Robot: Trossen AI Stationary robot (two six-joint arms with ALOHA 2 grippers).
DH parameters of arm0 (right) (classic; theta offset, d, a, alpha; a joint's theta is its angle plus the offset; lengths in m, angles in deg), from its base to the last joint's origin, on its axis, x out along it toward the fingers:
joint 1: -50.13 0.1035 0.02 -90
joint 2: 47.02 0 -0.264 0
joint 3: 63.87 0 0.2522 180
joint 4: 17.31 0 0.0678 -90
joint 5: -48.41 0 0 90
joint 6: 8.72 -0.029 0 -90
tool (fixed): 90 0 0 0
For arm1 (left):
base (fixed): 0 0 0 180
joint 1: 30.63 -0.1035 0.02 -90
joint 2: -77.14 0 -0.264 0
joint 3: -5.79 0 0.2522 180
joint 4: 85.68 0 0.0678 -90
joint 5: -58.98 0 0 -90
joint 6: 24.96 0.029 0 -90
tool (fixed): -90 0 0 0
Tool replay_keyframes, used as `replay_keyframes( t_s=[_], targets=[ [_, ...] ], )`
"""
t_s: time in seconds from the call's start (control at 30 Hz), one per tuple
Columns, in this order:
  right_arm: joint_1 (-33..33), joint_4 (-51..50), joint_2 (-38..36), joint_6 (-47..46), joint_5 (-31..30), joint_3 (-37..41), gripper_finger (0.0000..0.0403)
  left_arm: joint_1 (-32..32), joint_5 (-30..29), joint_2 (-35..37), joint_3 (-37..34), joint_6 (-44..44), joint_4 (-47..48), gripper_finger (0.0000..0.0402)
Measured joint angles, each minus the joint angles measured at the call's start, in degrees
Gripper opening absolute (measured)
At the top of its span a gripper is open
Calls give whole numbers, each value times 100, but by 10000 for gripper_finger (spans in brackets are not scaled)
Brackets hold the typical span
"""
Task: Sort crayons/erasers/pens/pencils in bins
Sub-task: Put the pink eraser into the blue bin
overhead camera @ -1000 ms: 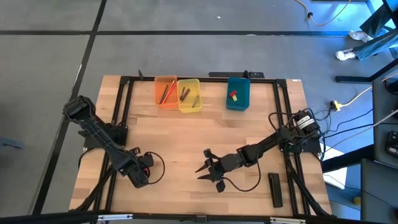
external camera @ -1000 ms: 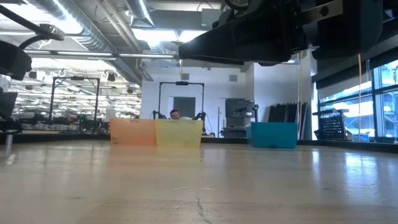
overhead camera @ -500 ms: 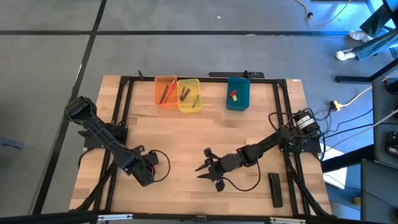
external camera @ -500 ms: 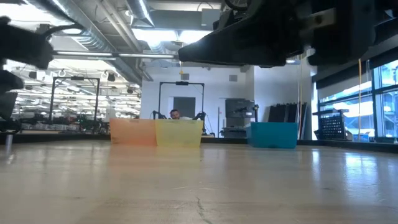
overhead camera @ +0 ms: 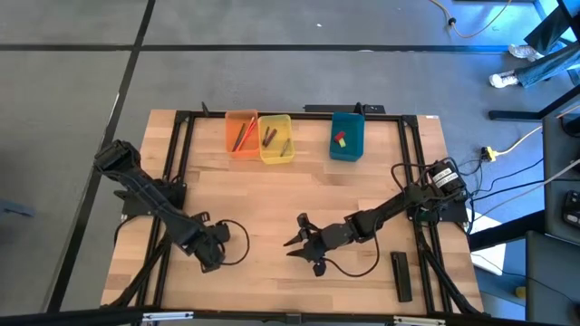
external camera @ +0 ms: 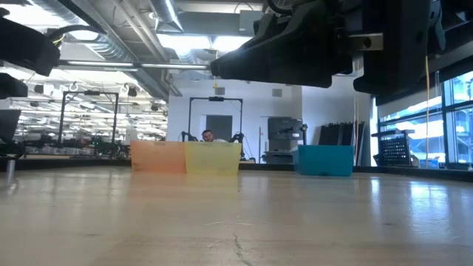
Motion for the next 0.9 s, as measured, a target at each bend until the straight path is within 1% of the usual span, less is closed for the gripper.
replay_keyframes(
  t_s=[0.2,0.33,0.43,0.57,0.67,0.8,0.9],
  targets=[
    [0,-4,0,-22,-2,0,131,163,-107,-10,0,-101,-142,161],
    [0,-6,0,-146,0,0,131,282,-200,-142,-124,-105,-59,174],
    [0,-4,0,-147,-1,0,131,288,-181,-213,-306,-399,-86,173],
    [0,2,0,-147,1,0,131,282,2,-227,-454,-694,-161,174],
    [0,5,0,-147,-2,0,131,288,32,-229,-476,-584,-305,172],
    [0,9,0,-147,-1,0,131,289,38,-234,-483,-385,-395,158],
    [0,11,0,-147,-2,0,131,300,-138,-236,-481,-350,-413,146]
  ],
)
